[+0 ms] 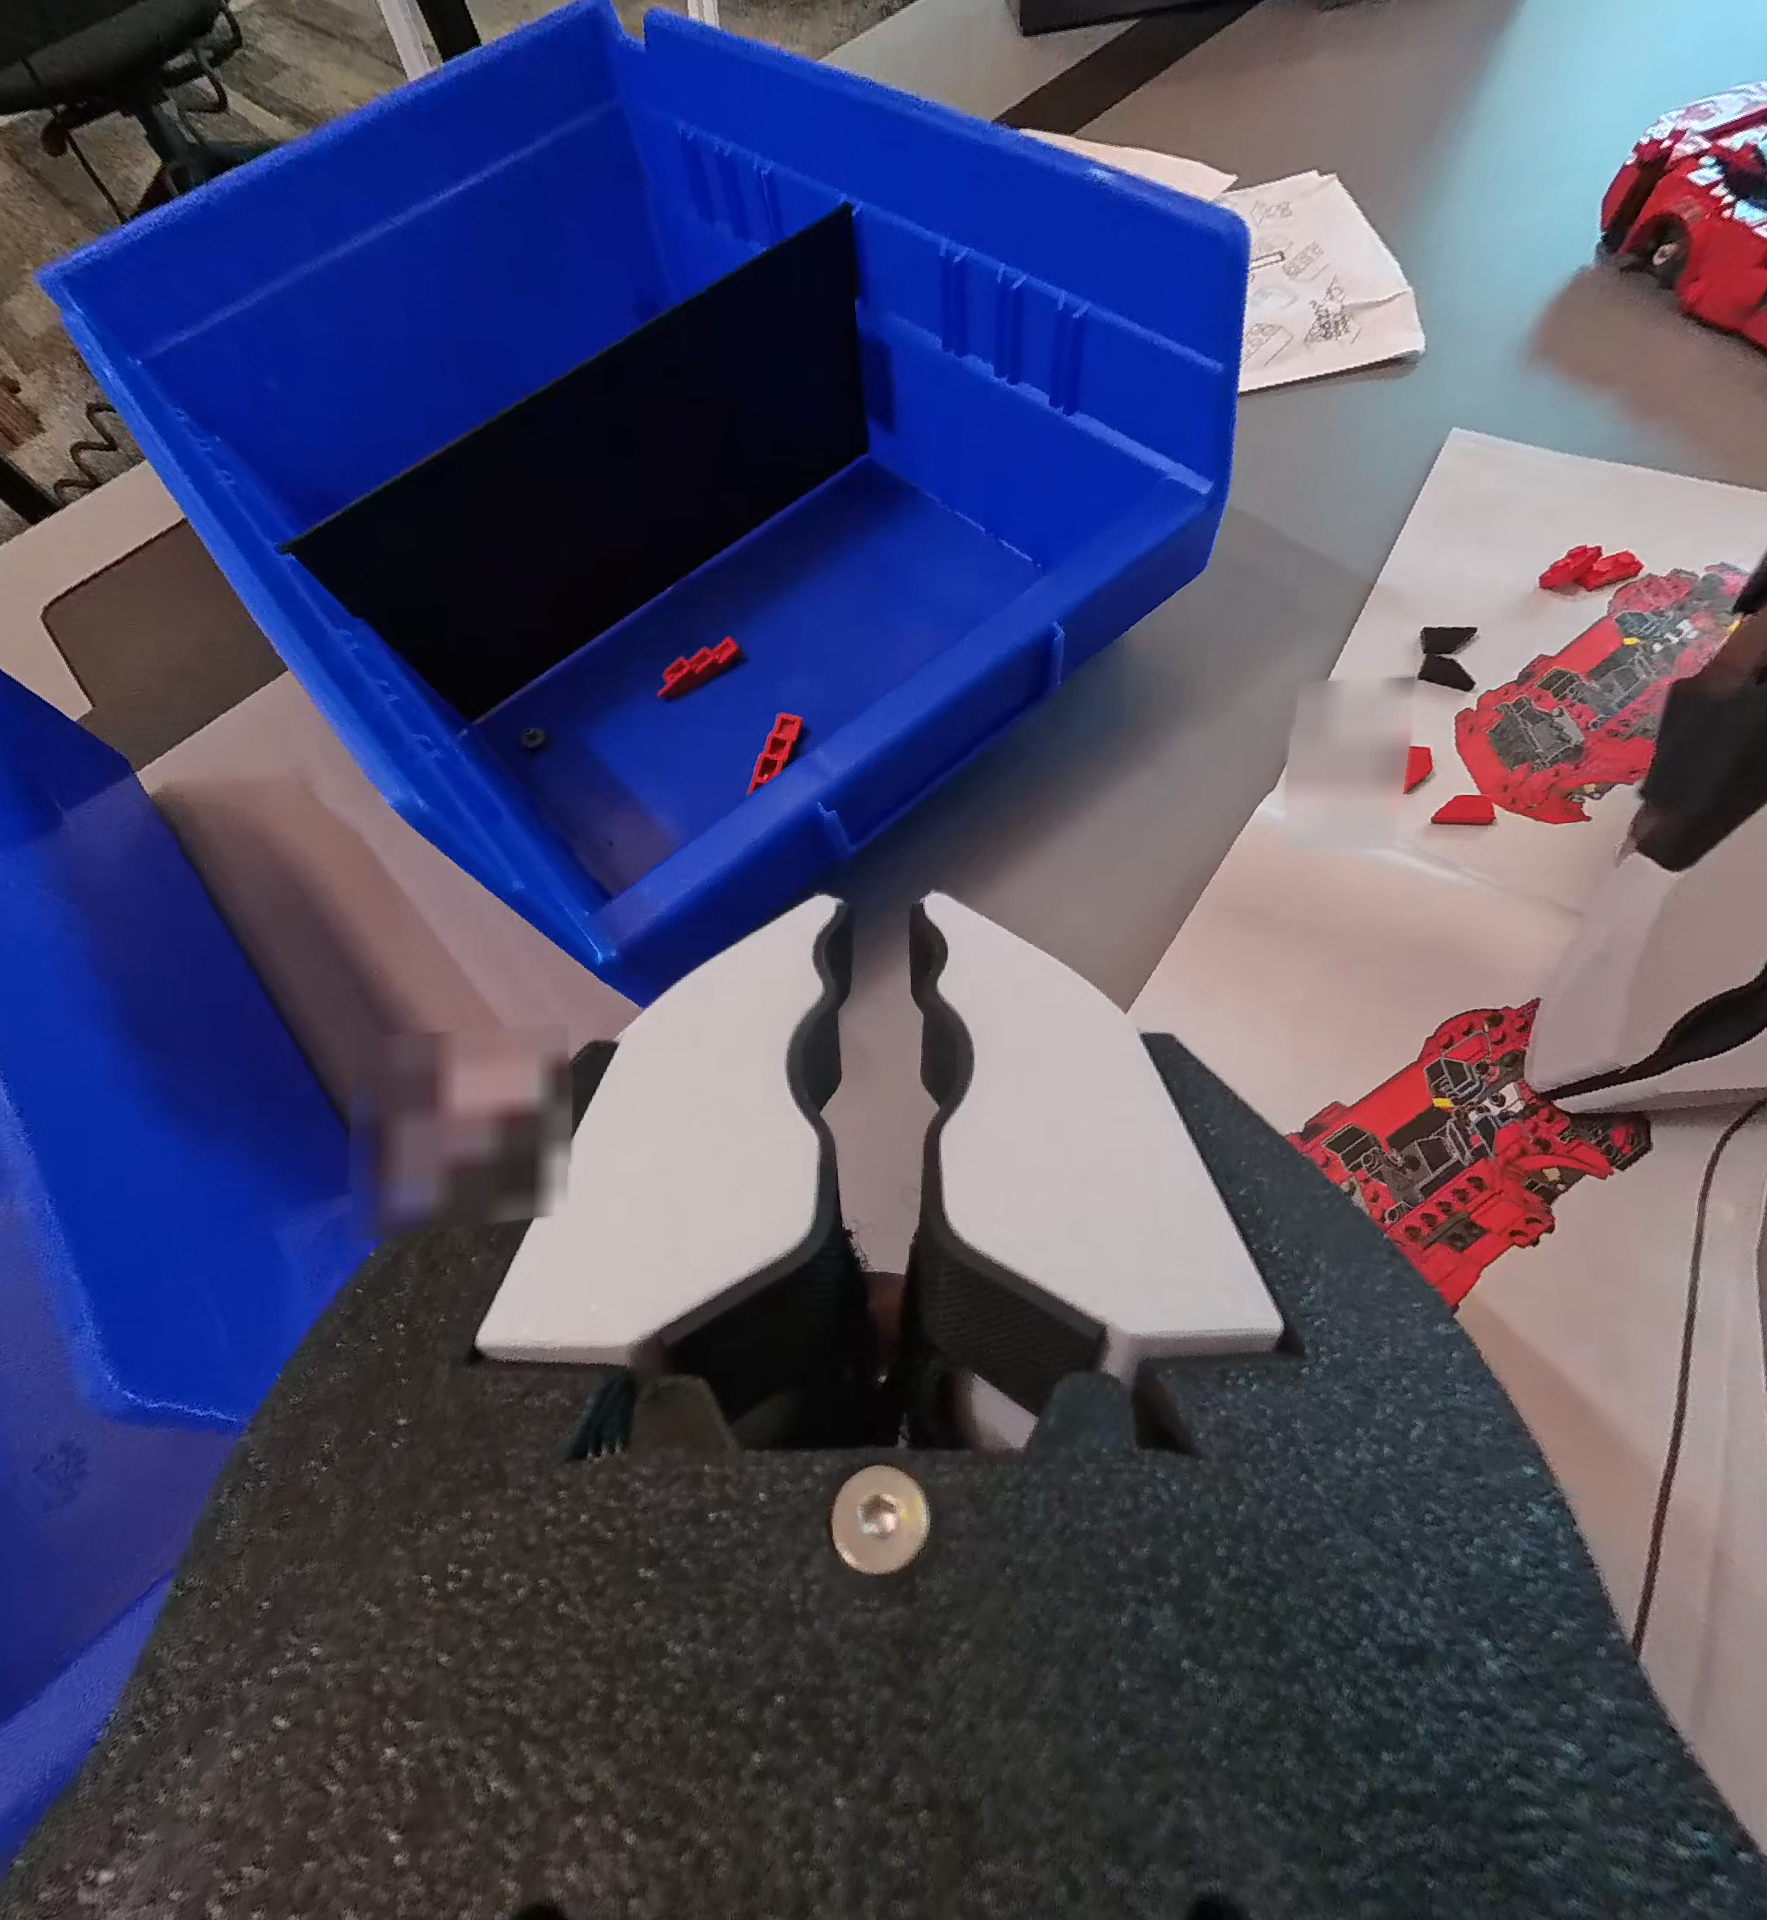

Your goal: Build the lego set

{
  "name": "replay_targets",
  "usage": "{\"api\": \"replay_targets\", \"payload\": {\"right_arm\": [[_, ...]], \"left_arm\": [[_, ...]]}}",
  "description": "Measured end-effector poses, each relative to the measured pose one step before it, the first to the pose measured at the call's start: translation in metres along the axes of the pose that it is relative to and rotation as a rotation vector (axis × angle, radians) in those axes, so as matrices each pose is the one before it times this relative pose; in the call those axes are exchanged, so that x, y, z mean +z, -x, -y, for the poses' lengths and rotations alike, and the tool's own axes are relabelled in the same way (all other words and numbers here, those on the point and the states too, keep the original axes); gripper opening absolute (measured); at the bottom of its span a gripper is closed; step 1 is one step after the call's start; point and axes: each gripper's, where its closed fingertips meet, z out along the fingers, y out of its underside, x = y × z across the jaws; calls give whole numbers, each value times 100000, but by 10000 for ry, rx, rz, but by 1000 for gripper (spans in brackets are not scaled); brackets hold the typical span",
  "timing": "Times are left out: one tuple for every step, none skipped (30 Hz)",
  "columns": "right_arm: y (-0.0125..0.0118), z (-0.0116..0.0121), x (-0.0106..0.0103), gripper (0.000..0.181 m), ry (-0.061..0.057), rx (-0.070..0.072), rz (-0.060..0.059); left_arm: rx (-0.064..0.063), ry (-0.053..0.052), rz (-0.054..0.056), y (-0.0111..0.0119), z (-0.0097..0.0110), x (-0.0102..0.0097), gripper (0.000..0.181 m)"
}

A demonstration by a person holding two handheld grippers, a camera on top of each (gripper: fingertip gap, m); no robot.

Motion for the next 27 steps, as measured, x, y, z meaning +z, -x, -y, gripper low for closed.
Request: {"api": "replay_targets", "payload": {"right_arm": [[3,10,-3,0,93,-120,-100],[-10,9,2,0,132,-169,-137],[-5,21,-9,0,169,-280,-187],[-31,40,-10,0,192,-470,-280],[-119,118,-64,1,164,-701,-426],[-378,356,-291,1,-22,-677,-551],[-874,688,-722,12,-327,-447,-658],[-1361,708,-1123,11,-492,107,-587],[-1427,504,-1319,10,-496,697,-269],[-1170,34,-1373,9,-306,955,110],[-817,-645,-1359,9,49,980,332],[-811,-1251,-1345,10,347,755,200],[-1063,-1678,-1384,10,519,386,-195],[-1007,-1909,-1410,8,617,76,-366],[-874,-1945,-1376,7,655,4,-405],[-901,-1858,-1218,5,611,130,-500],[-602,-1755,-947,3,567,301,-318],[-24,-1555,-619,3,537,434,62],[332,-1229,-275,3,431,436,246],[449,-806,5,3,296,253,219],[378,-339,179,3,117,34,66],[471,-60,289,3,41,-95,83],[501,51,380,3,57,-88,162],[333,114,456,3,43,30,141],[104,140,535,3,21,211,100],[-15,160,608,4,-10,396,124],[-52,61,637,7,9,478,162]], "left_arm": [[0,21,25,51,-45,0,10],[6,-3,35,74,-18,-7,10],[-22,-7,31,74,-1,3,10],[-25,-11,-1,7,-3,7,10],[-20,-30,-24,-24,12,4,10],[-18,-39,-30,-48,39,9,10],[13,-44,-33,-48,42,-16,10],[2,-58,-1,32,52,-29,10],[-78,-82,22,99,68,-51,10],[-145,-90,-7,69,94,-50,10],[-111,-72,-50,-17,93,-42,10],[-37,-58,-13,10,96,-73,10],[8,-57,38,57,95,-66,10],[28,-57,12,10,89,-41,10],[44,-47,-40,-75,63,-18,10],[27,-23,-24,-27,11,20,10],[-10,15,6,28,-43,38,10],[-15,46,4,46,-79,28,10],[3,33,9,44,-39,11,10],[18,4,15,22,11,-19,10],[36,-23,-1,-16,79,-29,10],[27,-41,-13,-48,118,-32,10],[19,-63,-20,-76,108,-28,10],[9,-50,-26,-61,49,-3,10],[-6,-1,-27,-47,-39,10,10],[-21,26,6,14,-66,12,10],[-22,15,20,41,-69,-10,10]]}}
